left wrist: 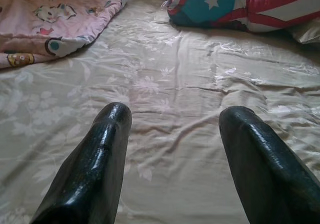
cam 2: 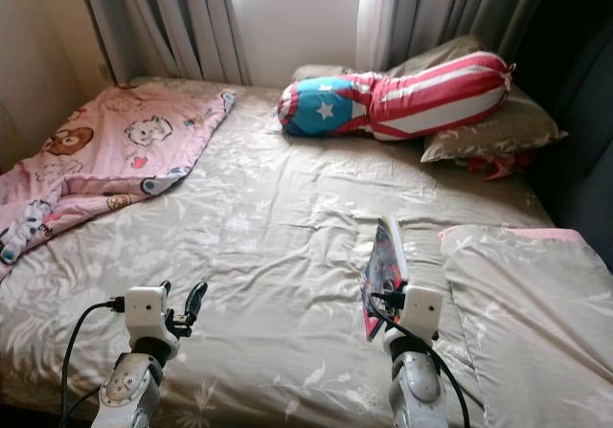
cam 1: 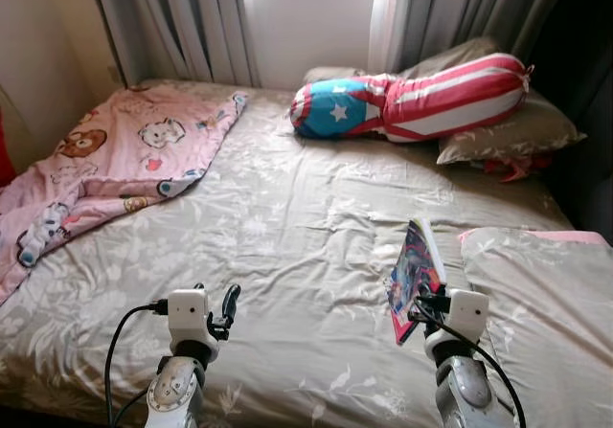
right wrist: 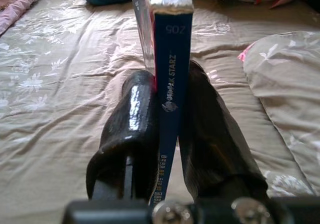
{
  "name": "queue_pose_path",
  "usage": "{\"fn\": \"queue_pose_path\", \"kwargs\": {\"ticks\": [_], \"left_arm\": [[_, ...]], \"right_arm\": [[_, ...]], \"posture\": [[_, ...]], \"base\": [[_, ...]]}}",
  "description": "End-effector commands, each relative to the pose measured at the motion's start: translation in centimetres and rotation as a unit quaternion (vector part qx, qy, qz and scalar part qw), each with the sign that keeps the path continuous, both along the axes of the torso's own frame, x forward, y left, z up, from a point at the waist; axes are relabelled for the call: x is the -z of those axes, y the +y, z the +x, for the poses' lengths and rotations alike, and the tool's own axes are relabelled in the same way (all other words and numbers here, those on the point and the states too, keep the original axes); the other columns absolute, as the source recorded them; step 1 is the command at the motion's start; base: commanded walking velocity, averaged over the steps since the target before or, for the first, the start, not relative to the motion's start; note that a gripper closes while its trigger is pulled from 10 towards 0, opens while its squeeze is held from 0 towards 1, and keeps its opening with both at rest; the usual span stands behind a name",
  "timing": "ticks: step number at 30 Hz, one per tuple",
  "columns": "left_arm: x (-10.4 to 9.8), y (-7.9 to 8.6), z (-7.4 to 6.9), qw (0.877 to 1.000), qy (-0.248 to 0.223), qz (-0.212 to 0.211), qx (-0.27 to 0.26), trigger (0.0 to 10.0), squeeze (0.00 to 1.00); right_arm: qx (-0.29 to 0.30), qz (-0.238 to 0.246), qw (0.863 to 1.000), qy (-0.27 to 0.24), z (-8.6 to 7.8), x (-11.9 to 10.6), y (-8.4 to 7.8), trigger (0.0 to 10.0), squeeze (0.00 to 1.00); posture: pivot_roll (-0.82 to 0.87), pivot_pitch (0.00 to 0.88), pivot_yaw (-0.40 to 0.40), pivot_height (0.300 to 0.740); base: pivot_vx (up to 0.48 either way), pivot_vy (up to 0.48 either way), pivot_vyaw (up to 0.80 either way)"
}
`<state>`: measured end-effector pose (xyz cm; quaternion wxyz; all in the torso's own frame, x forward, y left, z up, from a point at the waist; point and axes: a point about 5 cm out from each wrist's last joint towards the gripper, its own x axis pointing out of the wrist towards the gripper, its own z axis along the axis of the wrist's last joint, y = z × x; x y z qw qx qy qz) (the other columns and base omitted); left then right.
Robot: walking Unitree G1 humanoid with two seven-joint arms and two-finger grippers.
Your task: Clean up the room
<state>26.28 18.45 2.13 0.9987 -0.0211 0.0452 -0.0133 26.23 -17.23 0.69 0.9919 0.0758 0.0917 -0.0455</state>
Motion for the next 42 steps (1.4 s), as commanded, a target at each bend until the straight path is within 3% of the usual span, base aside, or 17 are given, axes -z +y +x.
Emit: {"fn": "queue_pose_path", "kwargs": {"ticks": [1, 7, 42], "left_arm": [[-0.58, -0.21, 0.39, 1.0, -0.009, -0.006, 0.004, 10.0, 0.0], [-0.97, -0.36, 0.65, 1.0, -0.012, -0.009, 0.016, 10.0, 0.0], [-1.52, -0.03, 0.75, 1.0, -0.007, -0.016, 0.016, 10.0, 0.0]], "right_arm": [[-0.002, -0.01, 1.0, -0.02, 0.69, -1.03, -0.08, 10.0, 0.0], [0.002, -0.011, 1.0, -0.021, 0.89, -1.22, -0.14, 10.0, 0.0], [0.002, 0.002, 0.999, -0.032, 1.42, -1.66, 0.09, 10.0, 0.0]], "posture": [[-0.02, 0.0, -0.045, 0.686], [-0.03, 0.0, -0.042, 0.659], [-0.01, 0.01, -0.043, 0.659]], "base": [[0.0, 0.0, 0.0], [0.0, 0.0, 0.0], [0.021, 0.0, 0.0]]}}
